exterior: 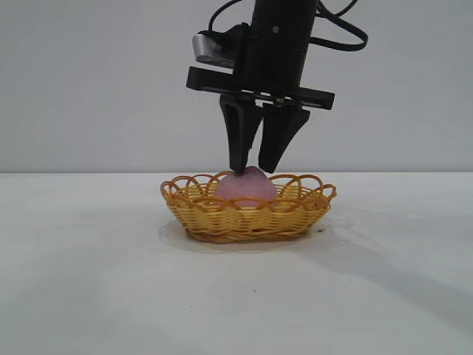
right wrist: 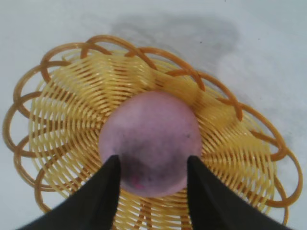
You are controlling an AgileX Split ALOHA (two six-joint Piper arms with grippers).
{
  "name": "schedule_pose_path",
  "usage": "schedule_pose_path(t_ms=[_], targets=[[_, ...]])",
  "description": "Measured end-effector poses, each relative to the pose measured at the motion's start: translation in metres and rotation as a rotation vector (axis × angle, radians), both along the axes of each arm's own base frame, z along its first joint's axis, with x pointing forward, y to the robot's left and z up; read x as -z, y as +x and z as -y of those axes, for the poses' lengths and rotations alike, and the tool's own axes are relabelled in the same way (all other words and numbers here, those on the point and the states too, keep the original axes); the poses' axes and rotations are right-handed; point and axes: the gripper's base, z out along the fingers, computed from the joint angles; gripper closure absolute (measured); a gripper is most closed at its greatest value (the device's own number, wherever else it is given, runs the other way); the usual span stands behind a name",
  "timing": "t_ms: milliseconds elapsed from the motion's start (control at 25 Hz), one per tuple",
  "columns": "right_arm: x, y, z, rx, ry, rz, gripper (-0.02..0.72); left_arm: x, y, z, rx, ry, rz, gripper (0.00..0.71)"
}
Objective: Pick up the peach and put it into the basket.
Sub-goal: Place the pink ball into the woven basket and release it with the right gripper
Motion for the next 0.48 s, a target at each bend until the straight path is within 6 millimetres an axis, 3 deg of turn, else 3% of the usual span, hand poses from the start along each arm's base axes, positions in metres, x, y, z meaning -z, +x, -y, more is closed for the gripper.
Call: schedule_pose_path(t_ms=[40, 160, 200, 360, 480], targets=[[-0.003, 0.001, 0.0, -0.005, -0.006, 0.001, 0.312, 0.0, 0.0, 0.0, 0.0, 0.0, 0.0, 0.423], [-0.02, 0.006, -0.001, -0.022, -0.024, 0.027, 0.324, 0.0, 0.0, 0.0, 0.0, 0.0, 0.0, 0.423], [-0.027, 0.008, -0.001, -0.027, -0.026, 0.043, 0.283, 0.0, 0.0, 0.0, 0.0, 0.0, 0.0, 0.423], [-0.055, 0.021, 0.0, -0.024, -0.014, 0.123, 0.298, 0.0, 0.0, 0.0, 0.0, 0.0, 0.0, 0.423], [-0.069, 0.033, 0.013, 0.014, -0.002, 0.151, 0.298, 0.0, 0.0, 0.0, 0.0, 0.0, 0.0, 0.423]])
